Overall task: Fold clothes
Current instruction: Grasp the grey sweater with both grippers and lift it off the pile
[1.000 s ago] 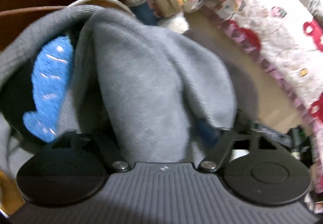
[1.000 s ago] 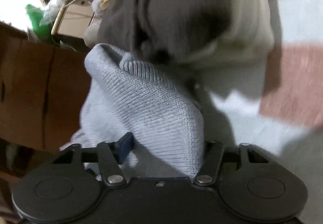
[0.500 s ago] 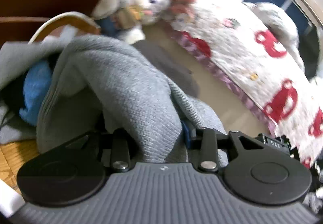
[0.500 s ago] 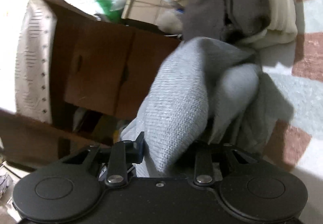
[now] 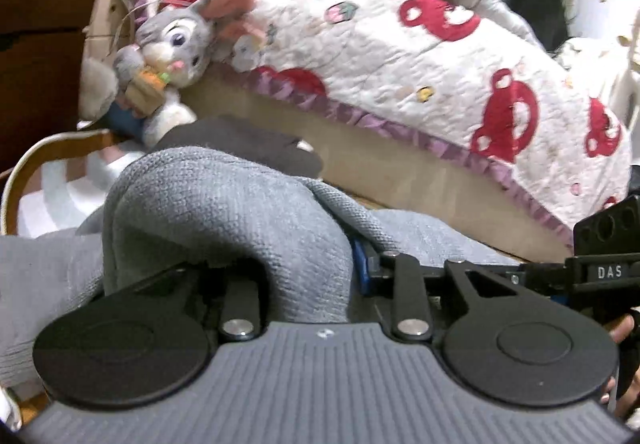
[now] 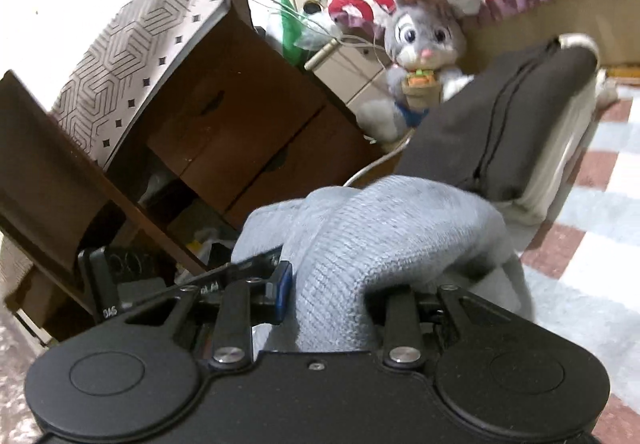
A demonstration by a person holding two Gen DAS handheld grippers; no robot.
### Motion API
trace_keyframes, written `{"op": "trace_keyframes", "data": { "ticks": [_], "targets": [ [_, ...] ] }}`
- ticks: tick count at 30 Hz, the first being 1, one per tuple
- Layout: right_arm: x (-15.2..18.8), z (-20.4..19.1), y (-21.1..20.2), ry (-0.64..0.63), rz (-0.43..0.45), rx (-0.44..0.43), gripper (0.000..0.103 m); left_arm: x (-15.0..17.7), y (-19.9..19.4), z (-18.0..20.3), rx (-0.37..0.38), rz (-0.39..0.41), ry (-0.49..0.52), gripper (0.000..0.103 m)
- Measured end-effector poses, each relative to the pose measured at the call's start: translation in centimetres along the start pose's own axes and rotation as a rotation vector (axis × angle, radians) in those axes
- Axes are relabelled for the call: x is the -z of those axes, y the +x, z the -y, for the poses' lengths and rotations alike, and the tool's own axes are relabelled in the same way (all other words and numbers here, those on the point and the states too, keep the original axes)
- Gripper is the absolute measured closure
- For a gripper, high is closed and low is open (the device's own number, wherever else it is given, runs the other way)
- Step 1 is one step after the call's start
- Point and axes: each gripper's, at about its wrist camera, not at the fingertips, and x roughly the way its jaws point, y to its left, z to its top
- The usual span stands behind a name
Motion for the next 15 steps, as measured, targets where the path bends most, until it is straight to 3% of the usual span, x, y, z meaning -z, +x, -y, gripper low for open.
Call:
{"op": "trace_keyframes", "data": {
  "ticks": [6,9,13,15],
  "targets": [
    [0.0,-2.0,-2.9,-0.034,0.034,0.020,0.070,-1.3,-0.3,2.1,0.077,0.004,0.022,0.076],
    [-0.9,-3.1,-4.0,-0.043,0.057,0.033,0.071,-2.5,0.3,2.7,0.146,-0.049,0.020,0.076],
    [-2.7,-3.9,-5.6,-0.064,0.122,0.097,0.071,-4.8,2.6,4.5,0.150,-0.098,0.080,0.076],
    [-3.8,-4.5,-7.1,-0.067,0.165,0.085,0.072,-6.5,3.3,5.9,0.160,-0.074,0.122,0.078]
  ]
}}
